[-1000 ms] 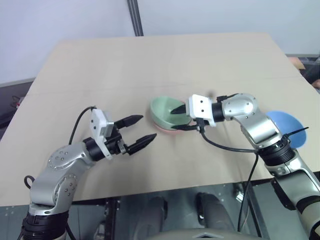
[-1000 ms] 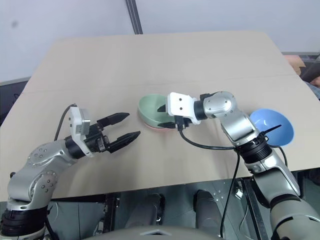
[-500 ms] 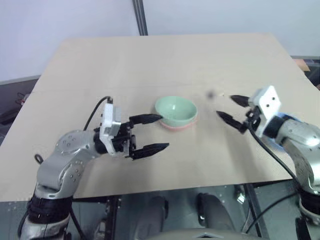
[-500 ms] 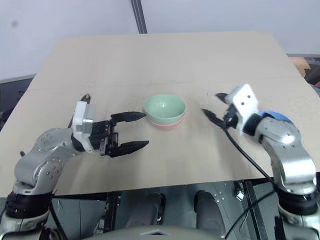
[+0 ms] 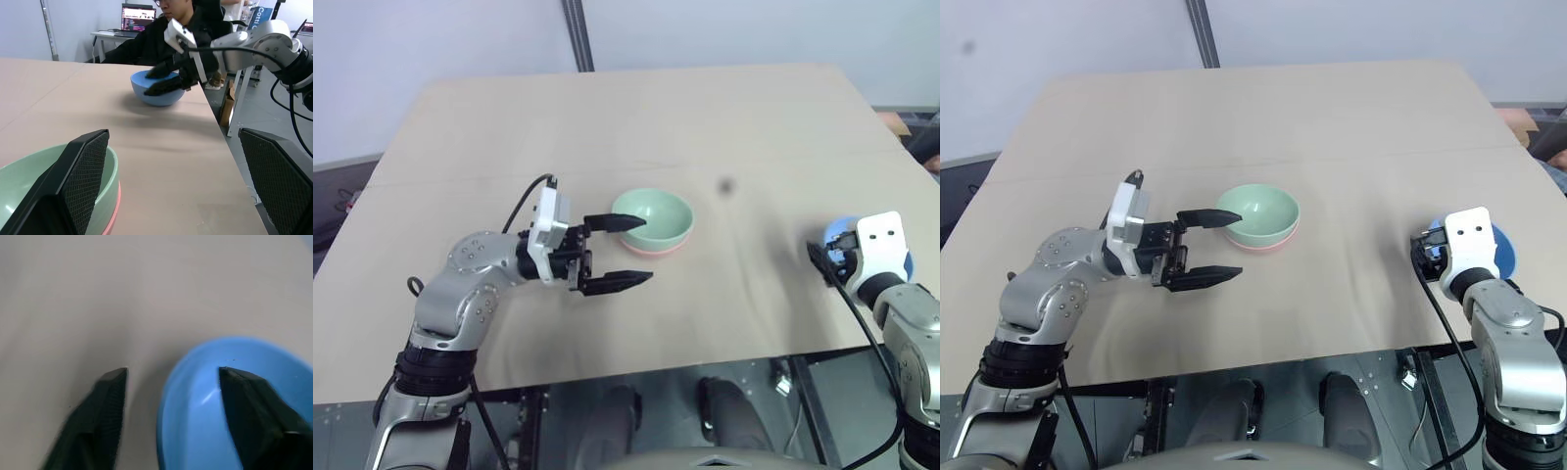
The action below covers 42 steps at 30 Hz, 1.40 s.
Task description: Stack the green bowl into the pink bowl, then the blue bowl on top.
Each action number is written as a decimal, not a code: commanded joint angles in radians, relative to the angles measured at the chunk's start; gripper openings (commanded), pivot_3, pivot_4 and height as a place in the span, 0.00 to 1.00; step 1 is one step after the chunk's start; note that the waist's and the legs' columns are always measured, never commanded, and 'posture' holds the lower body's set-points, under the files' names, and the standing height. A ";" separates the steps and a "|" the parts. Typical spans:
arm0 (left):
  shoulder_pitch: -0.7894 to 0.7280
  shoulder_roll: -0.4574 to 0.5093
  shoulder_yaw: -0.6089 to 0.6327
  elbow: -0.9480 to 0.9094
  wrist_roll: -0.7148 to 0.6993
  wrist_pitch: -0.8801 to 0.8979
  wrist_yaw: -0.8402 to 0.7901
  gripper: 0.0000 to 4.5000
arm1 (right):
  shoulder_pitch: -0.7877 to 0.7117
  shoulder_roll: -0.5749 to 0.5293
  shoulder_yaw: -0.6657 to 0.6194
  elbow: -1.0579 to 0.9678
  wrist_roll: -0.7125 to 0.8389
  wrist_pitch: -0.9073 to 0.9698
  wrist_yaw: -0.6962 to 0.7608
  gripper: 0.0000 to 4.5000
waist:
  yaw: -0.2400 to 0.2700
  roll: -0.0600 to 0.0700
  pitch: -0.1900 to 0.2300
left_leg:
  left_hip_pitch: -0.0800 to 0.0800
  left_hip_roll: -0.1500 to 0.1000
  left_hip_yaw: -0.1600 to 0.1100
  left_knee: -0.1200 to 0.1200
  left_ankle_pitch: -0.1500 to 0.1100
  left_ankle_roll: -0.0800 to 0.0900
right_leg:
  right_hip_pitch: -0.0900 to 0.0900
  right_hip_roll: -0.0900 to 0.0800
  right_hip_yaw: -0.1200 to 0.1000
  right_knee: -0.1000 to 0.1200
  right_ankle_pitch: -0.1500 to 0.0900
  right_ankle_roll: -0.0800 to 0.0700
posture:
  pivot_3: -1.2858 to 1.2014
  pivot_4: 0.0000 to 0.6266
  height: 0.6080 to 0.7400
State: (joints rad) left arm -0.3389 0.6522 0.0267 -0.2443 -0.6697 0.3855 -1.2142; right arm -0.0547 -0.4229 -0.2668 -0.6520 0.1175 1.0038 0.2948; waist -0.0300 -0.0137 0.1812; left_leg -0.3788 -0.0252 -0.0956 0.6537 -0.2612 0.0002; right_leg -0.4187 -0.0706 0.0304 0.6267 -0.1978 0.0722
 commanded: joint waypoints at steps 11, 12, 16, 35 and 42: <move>0.072 -0.021 0.095 -0.076 -0.056 0.041 0.144 1.00 | -0.177 -0.082 0.087 0.002 0.104 -0.188 0.151 0.01 | -0.012 0.000 0.000 | 0.000 0.000 0.000 0.000 0.000 0.000 | 0.000 0.000 0.000 0.000 0.000 0.000 | 0.52 0.24 1.00; 0.088 -0.018 0.104 -0.078 -0.054 0.036 0.147 1.00 | -0.218 -0.074 0.108 -0.010 0.150 -0.204 0.195 0.01 | -0.015 0.000 0.000 | 0.000 0.001 0.000 0.000 0.000 0.000 | 0.000 0.000 0.000 0.000 0.000 0.000 | 0.52 0.24 1.00; 0.148 -0.005 0.145 -0.095 -0.060 0.036 0.170 1.00 | -0.363 -0.037 0.209 -0.013 0.317 -0.227 0.351 0.01 | -0.011 0.000 0.000 | 0.001 0.002 -0.001 0.000 0.000 0.000 | 0.000 0.001 0.000 0.000 0.000 0.000 | 0.52 0.24 1.00; 0.281 0.043 0.269 -0.204 -0.063 0.051 0.276 1.00 | -0.512 0.037 0.398 0.255 0.374 -0.417 0.549 0.49 | -0.004 0.000 0.000 | -0.004 0.000 -0.004 -0.001 0.000 0.000 | -0.004 0.000 -0.003 0.000 0.000 0.000 | 0.52 0.24 1.00; 0.328 0.019 0.260 -0.225 -0.039 0.008 0.301 1.00 | -0.333 -0.101 0.228 0.074 0.409 -0.363 0.472 0.61 | 0.005 0.000 0.000 | -0.004 0.000 -0.003 -0.002 0.000 0.000 | -0.003 -0.001 -0.003 -0.001 0.000 0.000 | 0.52 0.24 1.00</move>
State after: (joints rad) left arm -0.0086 0.6716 0.2653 -0.4426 -0.7019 0.4251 -0.9111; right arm -0.4050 -0.5022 0.0183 -0.5223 0.5062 0.6326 0.7764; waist -0.0254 -0.0139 0.1815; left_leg -0.3823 -0.0257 -0.0988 0.6522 -0.2614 -0.0001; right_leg -0.4220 -0.0714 0.0279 0.6262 -0.1978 0.0720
